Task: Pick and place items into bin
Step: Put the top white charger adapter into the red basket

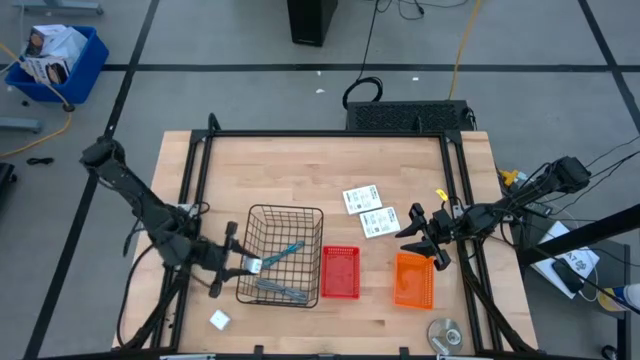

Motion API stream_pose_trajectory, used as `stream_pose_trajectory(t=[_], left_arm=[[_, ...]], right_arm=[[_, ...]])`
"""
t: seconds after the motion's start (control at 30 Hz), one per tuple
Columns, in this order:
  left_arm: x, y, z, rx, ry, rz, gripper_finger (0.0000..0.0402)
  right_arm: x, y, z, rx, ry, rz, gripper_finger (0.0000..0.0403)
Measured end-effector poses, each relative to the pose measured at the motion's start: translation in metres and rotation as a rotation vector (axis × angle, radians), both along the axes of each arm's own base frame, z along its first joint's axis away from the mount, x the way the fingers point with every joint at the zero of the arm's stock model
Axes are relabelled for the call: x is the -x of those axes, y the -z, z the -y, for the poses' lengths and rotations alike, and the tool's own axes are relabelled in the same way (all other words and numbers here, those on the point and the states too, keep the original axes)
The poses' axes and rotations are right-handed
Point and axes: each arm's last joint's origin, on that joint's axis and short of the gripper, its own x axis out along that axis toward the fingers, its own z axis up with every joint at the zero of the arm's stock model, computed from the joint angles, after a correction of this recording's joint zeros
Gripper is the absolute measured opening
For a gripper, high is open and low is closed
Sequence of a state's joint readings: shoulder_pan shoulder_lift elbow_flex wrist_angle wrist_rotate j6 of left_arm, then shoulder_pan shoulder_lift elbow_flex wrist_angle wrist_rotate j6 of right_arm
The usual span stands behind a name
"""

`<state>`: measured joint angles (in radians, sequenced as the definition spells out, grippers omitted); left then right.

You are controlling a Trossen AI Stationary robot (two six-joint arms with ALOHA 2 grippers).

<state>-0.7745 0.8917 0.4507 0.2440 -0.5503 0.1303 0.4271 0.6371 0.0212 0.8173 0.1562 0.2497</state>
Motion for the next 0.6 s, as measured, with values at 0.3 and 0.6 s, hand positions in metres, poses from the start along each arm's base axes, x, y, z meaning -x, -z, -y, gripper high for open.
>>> stream_pose_trajectory(t=[0.3,0.6], left_arm=[[-0.032,0.000,-0.024,0.035,0.061,0.029,0.0166],[-0.070,0.003,-0.036,0.023,0.105,0.009,0.0156]], right_arm=[[0.000,0.000,0.000,0.000,0.000,0.000,0.0153],[0.000,0.000,0.000,0.000,0.000,0.000,0.0153]])
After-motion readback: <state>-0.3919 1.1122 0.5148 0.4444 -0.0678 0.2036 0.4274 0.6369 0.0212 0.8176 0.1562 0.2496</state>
